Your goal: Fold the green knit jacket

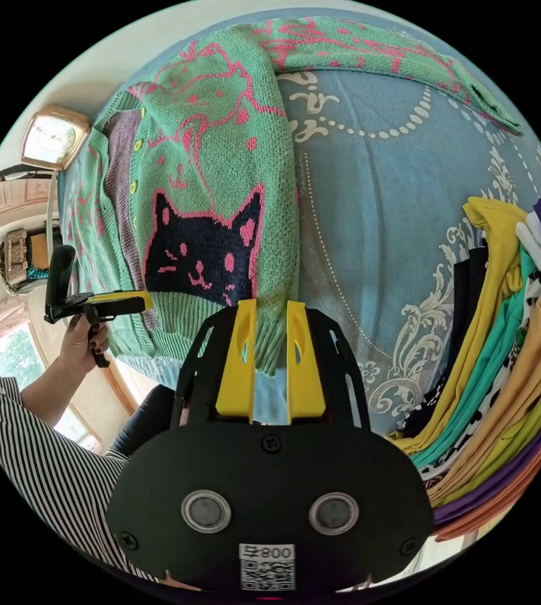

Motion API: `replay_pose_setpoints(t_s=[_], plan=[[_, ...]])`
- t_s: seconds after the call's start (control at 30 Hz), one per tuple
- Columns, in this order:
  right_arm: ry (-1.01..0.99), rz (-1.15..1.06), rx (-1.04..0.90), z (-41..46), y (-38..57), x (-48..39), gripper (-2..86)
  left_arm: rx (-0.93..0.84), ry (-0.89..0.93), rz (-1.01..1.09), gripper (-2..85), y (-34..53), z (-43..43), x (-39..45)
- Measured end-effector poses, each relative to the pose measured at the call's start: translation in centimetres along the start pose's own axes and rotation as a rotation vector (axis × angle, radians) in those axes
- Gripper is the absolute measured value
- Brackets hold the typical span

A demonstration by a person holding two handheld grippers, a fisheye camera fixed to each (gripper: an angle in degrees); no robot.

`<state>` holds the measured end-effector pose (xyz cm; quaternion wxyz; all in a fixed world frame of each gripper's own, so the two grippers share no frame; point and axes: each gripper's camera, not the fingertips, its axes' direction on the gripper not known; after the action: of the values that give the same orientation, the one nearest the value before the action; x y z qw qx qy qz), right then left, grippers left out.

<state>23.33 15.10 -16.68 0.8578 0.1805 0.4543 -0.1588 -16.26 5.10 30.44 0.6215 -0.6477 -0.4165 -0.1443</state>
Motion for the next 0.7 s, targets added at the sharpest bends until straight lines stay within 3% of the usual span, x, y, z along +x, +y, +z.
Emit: replay_pose_setpoints(t_s=[0.3, 0.53, 0.7], plan=[[0.045, -0.068, -0.039, 0.3, -1.0, 4.3, 2.6, 0.022, 0.114, 0.053, 1.4, 3.5, -0.6, 3.1], [0.013, -0.039, -0.077, 4.4, -2.5, 8.0, 4.1, 0.012, 0.042, -0.041, 3.9, 6.4, 2.5, 2.1], [0.054, -0.031, 0.012, 2.6, -1.5, 7.3, 5.8, 0.104, -0.170, -0.062, 6.8, 10.8, -0.3, 3.2]])
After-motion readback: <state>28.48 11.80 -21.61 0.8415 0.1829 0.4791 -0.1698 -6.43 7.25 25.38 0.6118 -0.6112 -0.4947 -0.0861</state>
